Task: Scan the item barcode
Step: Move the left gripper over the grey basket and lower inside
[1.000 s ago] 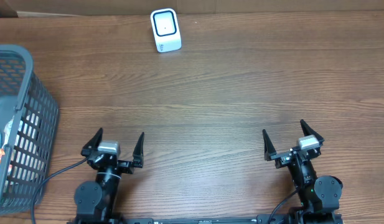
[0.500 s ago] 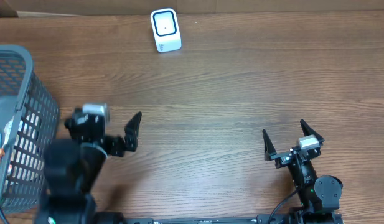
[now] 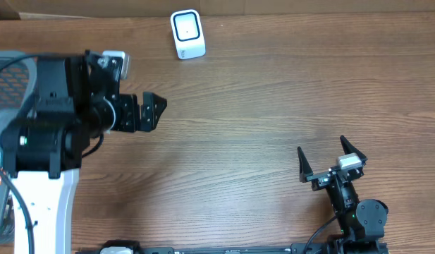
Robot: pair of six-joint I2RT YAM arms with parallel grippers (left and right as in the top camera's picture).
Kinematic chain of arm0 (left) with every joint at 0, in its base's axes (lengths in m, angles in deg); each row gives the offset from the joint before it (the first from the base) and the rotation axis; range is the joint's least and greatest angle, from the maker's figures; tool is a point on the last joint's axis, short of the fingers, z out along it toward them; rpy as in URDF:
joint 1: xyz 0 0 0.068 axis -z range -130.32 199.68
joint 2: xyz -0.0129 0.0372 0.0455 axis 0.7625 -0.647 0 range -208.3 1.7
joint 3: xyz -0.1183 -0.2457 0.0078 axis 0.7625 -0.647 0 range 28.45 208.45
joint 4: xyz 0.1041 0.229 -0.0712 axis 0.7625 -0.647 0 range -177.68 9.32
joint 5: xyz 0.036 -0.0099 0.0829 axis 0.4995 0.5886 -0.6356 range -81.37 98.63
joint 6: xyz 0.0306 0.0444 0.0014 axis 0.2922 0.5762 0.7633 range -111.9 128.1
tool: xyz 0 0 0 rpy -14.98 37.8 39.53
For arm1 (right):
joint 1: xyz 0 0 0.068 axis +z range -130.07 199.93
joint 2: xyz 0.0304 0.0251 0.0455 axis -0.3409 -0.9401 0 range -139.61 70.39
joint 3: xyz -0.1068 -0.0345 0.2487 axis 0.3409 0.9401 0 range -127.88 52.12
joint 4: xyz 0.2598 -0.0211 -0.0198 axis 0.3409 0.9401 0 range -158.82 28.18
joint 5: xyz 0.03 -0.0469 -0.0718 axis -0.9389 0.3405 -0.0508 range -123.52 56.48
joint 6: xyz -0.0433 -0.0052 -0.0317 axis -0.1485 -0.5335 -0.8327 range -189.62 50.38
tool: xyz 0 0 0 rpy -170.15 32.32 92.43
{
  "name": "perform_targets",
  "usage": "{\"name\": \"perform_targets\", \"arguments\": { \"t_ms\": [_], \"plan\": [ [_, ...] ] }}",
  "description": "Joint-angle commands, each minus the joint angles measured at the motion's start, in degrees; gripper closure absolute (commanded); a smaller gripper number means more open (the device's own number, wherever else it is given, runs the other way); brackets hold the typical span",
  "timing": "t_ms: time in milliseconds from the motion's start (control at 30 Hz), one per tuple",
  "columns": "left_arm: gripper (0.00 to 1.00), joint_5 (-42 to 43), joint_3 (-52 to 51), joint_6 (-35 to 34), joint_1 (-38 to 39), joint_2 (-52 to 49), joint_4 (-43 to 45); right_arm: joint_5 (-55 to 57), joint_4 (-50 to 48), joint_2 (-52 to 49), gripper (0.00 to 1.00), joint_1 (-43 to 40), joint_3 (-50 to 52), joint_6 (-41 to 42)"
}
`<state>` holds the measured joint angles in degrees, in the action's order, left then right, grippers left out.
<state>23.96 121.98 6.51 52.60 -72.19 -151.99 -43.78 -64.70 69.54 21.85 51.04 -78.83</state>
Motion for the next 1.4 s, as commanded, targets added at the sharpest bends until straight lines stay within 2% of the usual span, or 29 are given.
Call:
{"name": "perform_targets", "arguments": {
  "t_ms": [0, 167, 467, 933, 1167, 1367],
  "plan": [
    [0.0, 2.62, 2.08, -0.81, 0.02, -2.4, -0.46, 0.07, -0.2, 0.68, 0.0, -0.07, 0.61, 0.39],
    [0.0, 4.39, 2.1, -0.85, 0.0, -4.52, -0.2, 0.09, -0.2, 0.68, 0.0, -0.07, 0.61, 0.39],
    [0.0, 0.72, 8.04, -8.83, -2.71, -4.74, -0.66, 0.07, -0.22, 0.68, 0.0, -0.07, 0.61, 0.39],
    [0.0, -1.05, 24.24, -10.88, -24.68, -4.74, -7.34, 0.07, -0.2, 0.68, 0.0, -0.07, 0.61, 0.39],
    [0.0, -6.64, 24.74, -11.96, -34.53, -4.74, -8.33, 0.07, -0.2, 0.68, 0.0, -0.07, 0.61, 0.39],
    [0.0, -6.95, 24.74, -13.99, -42.1, -4.76, -8.33, 0.07, -0.2, 0.68, 0.0, -0.07, 0.61, 0.39]
  ]
}}
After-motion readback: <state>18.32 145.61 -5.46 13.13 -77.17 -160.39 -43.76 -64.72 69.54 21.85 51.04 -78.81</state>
